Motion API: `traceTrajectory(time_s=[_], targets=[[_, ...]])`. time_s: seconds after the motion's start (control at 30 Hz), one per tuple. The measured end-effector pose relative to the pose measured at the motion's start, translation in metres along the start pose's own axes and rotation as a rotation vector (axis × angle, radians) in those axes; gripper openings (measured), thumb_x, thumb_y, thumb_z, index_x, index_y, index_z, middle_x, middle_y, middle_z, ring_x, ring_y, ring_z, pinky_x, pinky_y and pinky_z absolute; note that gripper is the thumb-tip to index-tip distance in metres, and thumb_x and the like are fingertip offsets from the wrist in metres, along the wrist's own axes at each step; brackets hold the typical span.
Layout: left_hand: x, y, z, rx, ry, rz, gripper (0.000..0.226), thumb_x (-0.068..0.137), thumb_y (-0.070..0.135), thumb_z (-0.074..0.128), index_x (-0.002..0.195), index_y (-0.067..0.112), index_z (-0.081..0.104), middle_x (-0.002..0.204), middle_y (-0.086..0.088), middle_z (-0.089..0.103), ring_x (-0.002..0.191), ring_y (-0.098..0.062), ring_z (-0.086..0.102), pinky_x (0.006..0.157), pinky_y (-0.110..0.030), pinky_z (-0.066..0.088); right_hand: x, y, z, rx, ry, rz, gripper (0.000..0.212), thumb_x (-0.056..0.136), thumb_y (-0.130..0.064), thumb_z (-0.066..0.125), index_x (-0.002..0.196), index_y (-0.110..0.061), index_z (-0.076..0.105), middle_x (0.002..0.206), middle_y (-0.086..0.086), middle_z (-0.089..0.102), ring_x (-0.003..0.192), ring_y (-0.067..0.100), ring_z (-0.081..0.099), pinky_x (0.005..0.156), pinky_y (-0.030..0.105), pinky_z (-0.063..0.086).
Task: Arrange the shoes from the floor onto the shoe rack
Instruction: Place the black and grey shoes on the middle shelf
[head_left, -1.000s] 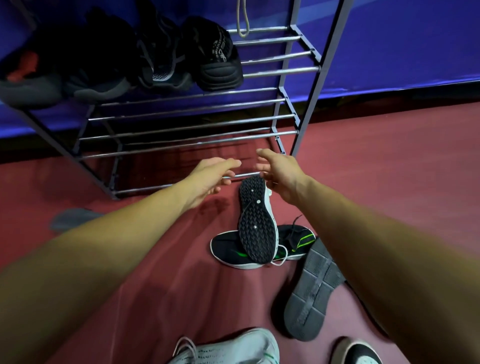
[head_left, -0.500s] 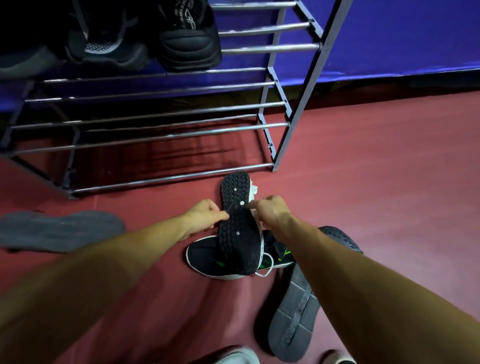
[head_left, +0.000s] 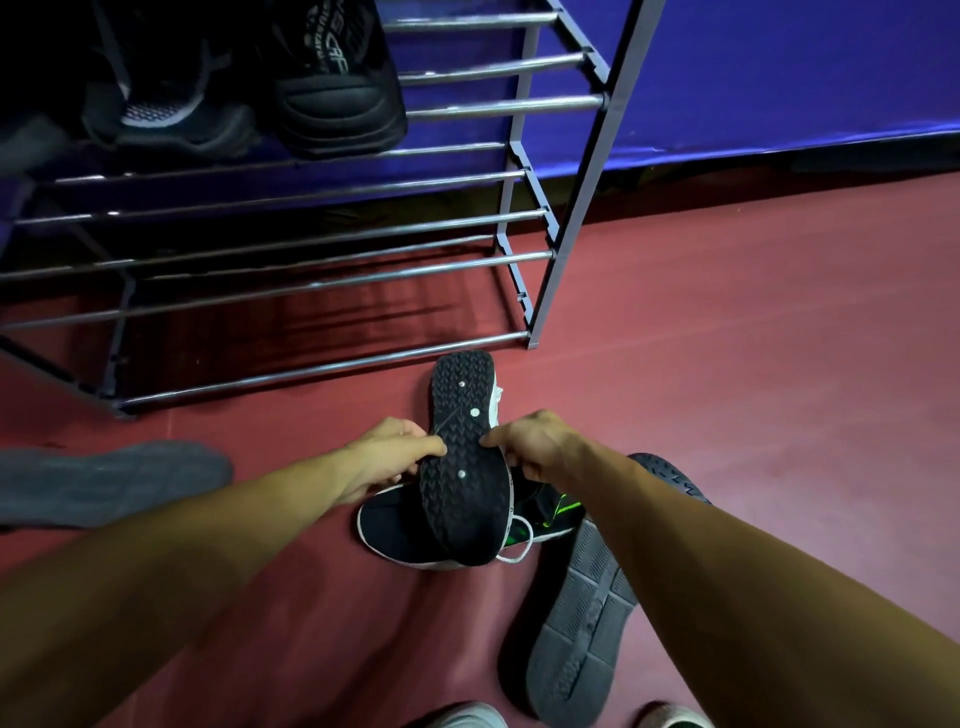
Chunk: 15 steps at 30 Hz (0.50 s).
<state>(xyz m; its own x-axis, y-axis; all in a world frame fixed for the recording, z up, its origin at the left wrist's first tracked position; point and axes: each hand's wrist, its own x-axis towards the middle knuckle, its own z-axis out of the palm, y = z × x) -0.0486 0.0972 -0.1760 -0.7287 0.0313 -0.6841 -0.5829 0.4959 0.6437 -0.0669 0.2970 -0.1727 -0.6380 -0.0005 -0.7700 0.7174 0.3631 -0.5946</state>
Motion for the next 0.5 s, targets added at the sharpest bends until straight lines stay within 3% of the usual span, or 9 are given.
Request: traceTrajectory(time_s=[0.13,0.27,0.37,0.5], targets=[[-0.022,0.008,-0.007,-0.038,0.028,0.066,0.016,0.086,0.032,0.071,0.091,0.016,0.07,0.066,0.007,0.06,0.054,-0.005,0.047,0.045,-0.018,0.034,-0.021,-0.007,-0.002,0.046,-0.012,-0.041,0.027,0.079,-0.019,0.076,0.064,-0.012,0.055,0.053,0.006,0.047,0.046,0.015,0.032,0.047,0.024,0.02],[-0.044,0.014,-0.015,-0.114,0.071,0.119,0.016,0.084,0.029,0.073,0.092,0.015,0.073,0.077,0.003,0.061,0.067,-0.009,0.047,0.055,-0.022,0.036,-0.045,-0.015,-0.001,0.13,-0.034,-0.101,0.017,0.077,-0.017,0.074,0.08,-0.014,0.058,0.06,0.003,0.048,0.048,0.012,0.038,0.046,0.022,0.023],[-0.063,0.019,-0.021,-0.191,0.099,0.169,0.009,0.08,0.025,0.075,0.087,0.02,0.072,0.072,0.005,0.058,0.066,-0.007,0.046,0.056,-0.022,0.036,-0.067,-0.024,-0.003,0.196,-0.082,-0.187,0.02,0.078,-0.025,0.075,0.09,-0.013,0.065,0.067,0.001,0.049,0.05,0.01,0.04,0.048,0.024,0.024],[-0.09,0.031,-0.026,-0.301,0.127,0.258,0.029,0.061,0.033,0.074,0.088,0.023,0.072,0.069,0.009,0.062,0.062,-0.007,0.045,0.056,-0.027,0.033,-0.101,-0.044,-0.015,0.201,-0.173,-0.283,0.027,0.086,-0.033,0.071,0.109,-0.017,0.071,0.07,-0.004,0.05,0.055,0.008,0.042,0.054,0.025,0.027]])
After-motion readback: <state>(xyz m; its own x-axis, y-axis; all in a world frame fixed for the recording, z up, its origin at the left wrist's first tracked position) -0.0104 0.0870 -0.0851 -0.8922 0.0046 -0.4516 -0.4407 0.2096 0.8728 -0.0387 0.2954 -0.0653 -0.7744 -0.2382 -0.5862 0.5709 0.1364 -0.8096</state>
